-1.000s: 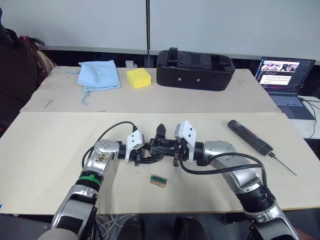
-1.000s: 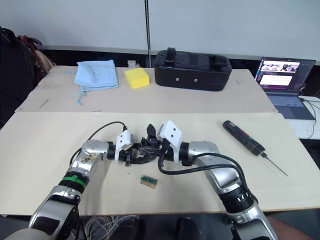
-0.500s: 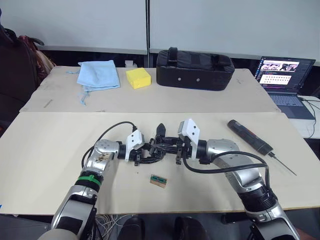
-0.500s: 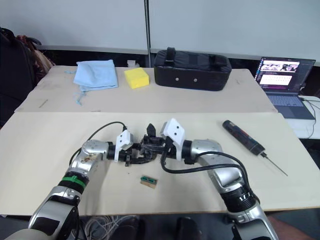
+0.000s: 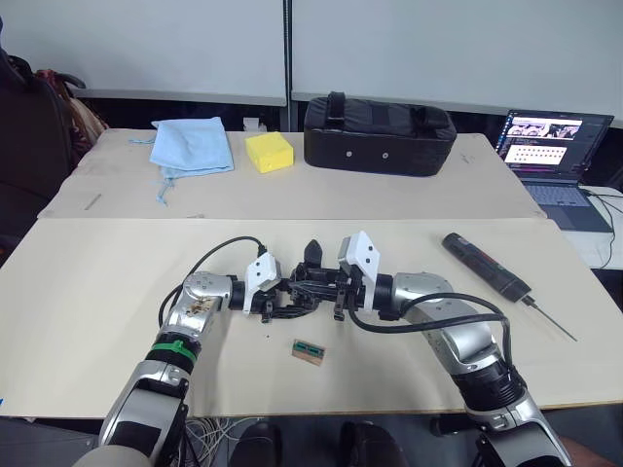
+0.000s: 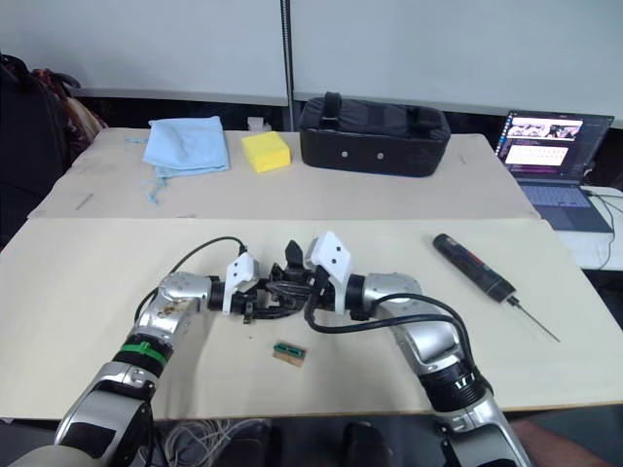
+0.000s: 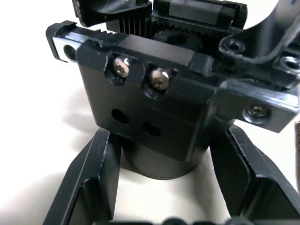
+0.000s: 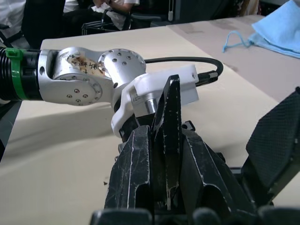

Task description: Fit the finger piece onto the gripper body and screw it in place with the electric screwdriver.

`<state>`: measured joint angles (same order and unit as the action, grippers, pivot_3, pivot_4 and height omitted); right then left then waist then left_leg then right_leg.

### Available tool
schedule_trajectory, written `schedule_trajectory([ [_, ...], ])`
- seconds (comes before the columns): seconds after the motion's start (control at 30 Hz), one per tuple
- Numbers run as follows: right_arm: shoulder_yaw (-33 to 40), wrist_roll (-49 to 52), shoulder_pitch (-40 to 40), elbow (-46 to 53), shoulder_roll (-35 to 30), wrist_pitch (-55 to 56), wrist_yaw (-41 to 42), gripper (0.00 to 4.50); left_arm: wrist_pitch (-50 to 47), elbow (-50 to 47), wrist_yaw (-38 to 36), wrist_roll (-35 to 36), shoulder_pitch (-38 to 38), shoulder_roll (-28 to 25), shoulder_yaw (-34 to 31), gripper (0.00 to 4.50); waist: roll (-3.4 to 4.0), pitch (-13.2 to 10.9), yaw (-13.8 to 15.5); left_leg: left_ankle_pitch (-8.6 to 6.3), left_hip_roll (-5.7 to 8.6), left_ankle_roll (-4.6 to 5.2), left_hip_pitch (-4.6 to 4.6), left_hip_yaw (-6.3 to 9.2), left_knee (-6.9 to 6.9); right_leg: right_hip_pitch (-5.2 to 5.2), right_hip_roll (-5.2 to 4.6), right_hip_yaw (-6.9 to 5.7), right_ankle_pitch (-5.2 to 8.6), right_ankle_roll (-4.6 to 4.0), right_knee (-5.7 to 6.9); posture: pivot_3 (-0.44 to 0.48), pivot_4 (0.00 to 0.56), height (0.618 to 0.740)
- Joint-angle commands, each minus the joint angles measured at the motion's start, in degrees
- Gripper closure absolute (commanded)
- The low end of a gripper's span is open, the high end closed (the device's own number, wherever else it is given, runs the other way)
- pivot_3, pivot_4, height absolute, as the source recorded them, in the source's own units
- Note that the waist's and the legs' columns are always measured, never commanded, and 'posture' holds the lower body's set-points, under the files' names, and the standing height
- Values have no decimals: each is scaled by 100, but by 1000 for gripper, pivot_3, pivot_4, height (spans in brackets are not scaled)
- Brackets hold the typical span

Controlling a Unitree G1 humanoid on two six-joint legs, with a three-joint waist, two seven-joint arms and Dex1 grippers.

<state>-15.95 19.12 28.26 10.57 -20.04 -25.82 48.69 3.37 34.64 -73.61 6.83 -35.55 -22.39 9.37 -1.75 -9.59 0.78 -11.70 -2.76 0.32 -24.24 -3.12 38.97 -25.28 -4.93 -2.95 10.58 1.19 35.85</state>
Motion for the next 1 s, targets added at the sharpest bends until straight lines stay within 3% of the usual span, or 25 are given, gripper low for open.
schedule_trajectory([
  [0.03,-34,-79,-35,-57,-10,59,29,4146,-54,-56,-55,-67,100,-19,142,2232,0,0,-3,0,0,0,0,0,0,0,0,0,0,0,0,0,150,740],
  [1.0,-244,-278,-59,-518,-56,-295,-67,4147,-144,-162,-25,-20,164,-35,143,2232,5,6,-14,0,-3,-1,13,0,-7,6,0,0,25,-38,1,0,150,740],
])
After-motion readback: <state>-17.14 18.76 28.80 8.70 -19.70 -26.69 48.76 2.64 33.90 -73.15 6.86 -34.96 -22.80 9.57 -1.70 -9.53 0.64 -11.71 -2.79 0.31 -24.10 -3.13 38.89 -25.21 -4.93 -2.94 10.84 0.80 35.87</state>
